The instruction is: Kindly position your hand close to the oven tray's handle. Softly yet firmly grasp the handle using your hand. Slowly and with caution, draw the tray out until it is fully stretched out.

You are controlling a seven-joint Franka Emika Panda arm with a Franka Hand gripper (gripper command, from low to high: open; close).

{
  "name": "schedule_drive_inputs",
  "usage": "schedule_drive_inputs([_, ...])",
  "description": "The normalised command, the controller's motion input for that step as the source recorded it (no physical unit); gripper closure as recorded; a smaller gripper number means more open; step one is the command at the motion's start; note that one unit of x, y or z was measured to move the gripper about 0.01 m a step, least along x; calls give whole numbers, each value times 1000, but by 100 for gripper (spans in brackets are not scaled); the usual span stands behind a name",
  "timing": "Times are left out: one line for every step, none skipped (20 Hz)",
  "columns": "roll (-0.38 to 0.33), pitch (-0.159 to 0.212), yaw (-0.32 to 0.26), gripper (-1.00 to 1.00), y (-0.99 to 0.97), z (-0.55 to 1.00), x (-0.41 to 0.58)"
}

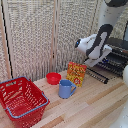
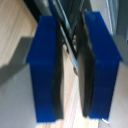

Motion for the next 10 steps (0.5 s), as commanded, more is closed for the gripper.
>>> schedule_drive_inputs([0, -57, -42, 100, 943, 60, 0])
schedule_drive_inputs([0, -50, -51, 100, 934, 77, 17])
schedule_drive_inputs([-8, -29, -79, 100, 914, 0, 91])
schedule_drive_inputs([-16, -20, -83, 100, 903, 0, 69])
schedule_drive_inputs([-34, -4, -69, 100, 823, 0, 14])
schedule_drive_inputs([-65, -13, -24, 100, 629, 0, 0])
schedule_drive_inputs([-55, -32, 0, 100, 400, 0, -77])
schedule_drive_inputs([-29, -21, 0, -100, 257, 0, -46])
schedule_drive_inputs([-25, -26, 15, -100, 109, 0, -49])
schedule_drive_inputs([-3, 0, 32, -100, 0, 0, 0])
